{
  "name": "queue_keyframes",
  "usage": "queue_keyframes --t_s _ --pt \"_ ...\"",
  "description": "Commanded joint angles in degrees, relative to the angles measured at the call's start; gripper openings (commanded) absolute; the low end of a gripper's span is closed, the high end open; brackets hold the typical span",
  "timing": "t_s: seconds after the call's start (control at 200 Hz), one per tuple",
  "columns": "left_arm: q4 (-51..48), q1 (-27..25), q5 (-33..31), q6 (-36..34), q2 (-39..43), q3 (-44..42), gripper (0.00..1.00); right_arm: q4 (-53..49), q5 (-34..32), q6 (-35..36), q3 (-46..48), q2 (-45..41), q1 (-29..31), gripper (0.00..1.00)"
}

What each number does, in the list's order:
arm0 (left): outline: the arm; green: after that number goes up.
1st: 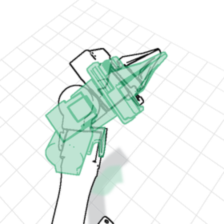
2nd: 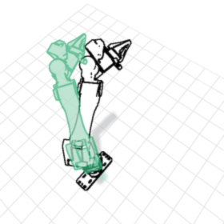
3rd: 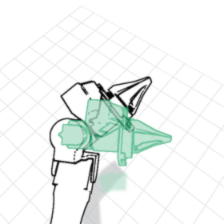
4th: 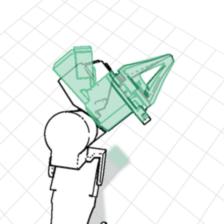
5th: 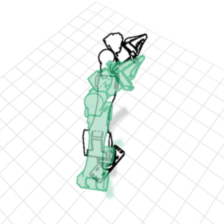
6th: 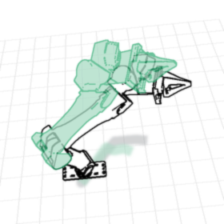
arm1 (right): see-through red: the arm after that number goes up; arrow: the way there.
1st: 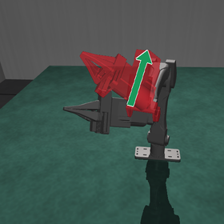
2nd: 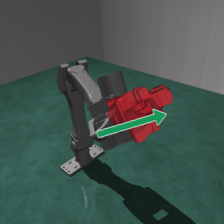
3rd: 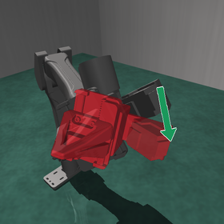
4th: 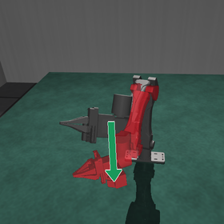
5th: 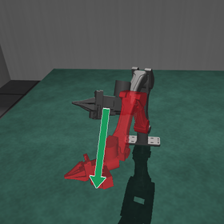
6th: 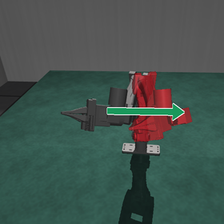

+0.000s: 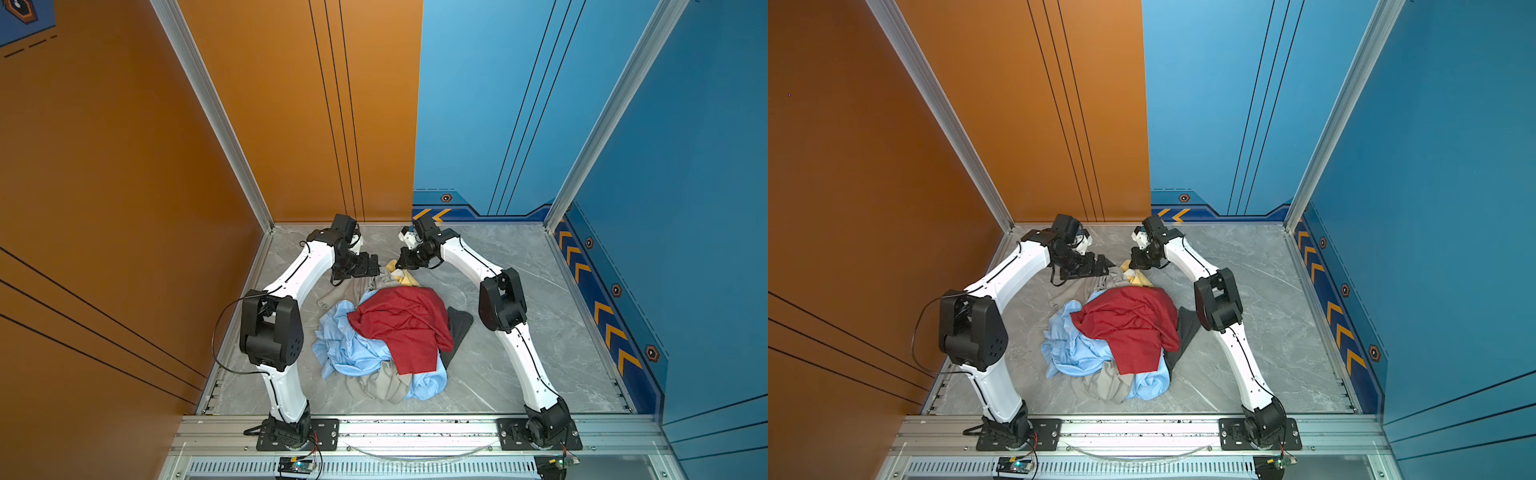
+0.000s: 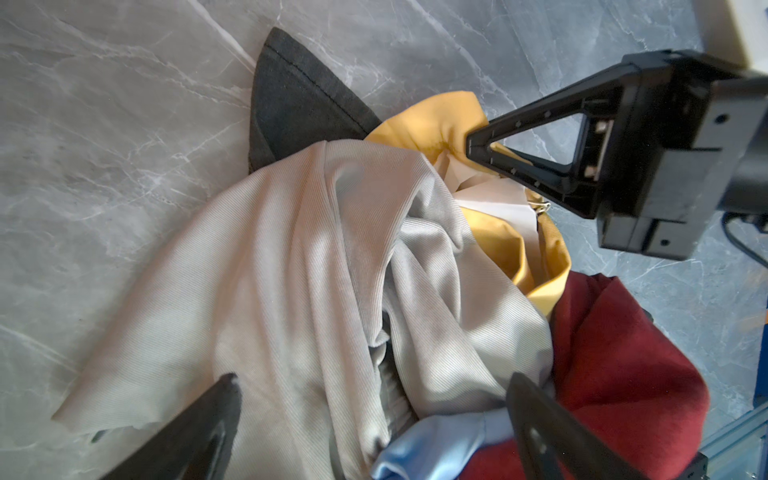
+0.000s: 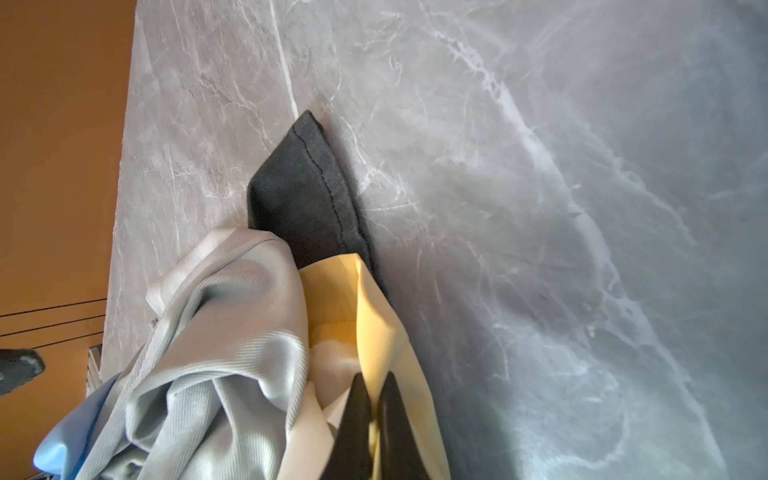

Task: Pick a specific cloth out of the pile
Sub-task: 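Close the right gripper on the yellow garment at the pile's far edge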

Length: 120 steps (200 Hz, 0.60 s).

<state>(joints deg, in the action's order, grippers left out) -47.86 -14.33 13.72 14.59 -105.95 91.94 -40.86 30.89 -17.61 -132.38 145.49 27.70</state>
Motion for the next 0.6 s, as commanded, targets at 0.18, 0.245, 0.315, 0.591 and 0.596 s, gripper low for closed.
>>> queue_keyframes --t_s 0.18,0.245,0.315,0.591,0.596 --pt "-1.2 -0.4 -1.1 -1.8 0.7 1.4 0.99 0.1 -5.8 2.0 -2.9 -5.4 0.7 0.0" --pt "-1.2 -0.4 -1.2 -1.8 0.5 1.1 0.99 0.5 -6.6 2.4 -2.8 -6.8 0.9 0.0" --pt "-1.3 -0.5 -1.5 -1.8 0.0 0.6 0.99 1.0 -7.5 2.7 -2.8 -8.4 1.2 0.0" --pt "-1.3 -1.3 -2.5 -1.3 -1.4 0.5 1.0 1.3 -9.1 4.7 -1.3 -13.3 2.9 0.0" --pt "-1.3 -1.4 -2.5 -1.3 -1.4 0.5 1.0 1.3 -9.2 4.8 -1.2 -13.3 2.9 0.0"
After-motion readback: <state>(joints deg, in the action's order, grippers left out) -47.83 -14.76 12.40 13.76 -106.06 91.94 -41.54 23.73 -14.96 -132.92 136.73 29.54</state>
